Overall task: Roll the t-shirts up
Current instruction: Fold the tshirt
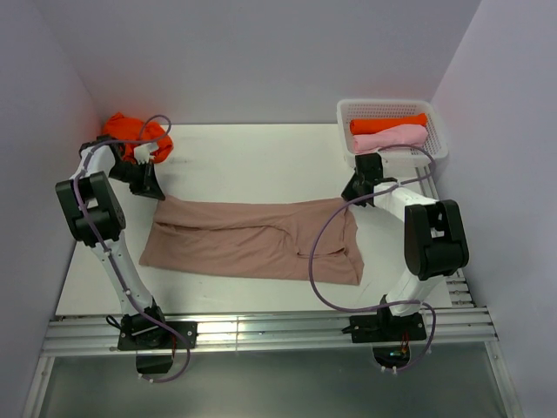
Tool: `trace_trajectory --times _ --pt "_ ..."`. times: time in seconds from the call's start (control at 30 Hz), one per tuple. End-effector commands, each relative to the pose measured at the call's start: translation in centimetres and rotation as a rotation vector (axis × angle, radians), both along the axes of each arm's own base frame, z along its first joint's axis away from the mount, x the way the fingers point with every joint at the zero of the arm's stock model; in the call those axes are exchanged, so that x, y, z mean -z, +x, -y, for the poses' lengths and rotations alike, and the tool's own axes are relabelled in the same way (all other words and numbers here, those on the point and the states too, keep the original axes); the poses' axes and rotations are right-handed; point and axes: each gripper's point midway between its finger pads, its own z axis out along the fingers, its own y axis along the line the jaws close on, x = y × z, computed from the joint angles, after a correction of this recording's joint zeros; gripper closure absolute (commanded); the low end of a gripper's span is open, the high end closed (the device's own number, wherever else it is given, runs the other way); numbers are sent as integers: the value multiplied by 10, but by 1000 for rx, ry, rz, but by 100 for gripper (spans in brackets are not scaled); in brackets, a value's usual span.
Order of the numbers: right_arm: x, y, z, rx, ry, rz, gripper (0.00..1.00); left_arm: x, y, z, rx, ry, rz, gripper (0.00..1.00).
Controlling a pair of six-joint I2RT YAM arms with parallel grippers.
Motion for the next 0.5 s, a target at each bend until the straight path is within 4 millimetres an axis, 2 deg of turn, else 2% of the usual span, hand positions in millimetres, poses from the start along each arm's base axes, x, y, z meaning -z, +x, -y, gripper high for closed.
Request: trace_trajectory --times 0.0,0.27,0.47 --pt "-17 17 11 20 -40 51 100 -12 23 7 4 -31 69 100" --pt "-26 32 25 58 -92 50 100 -19 48 1 -24 -11 116 100" --pt "-27 39 41 98 -112 43 100 -13 62 -5 -44 9 121 100"
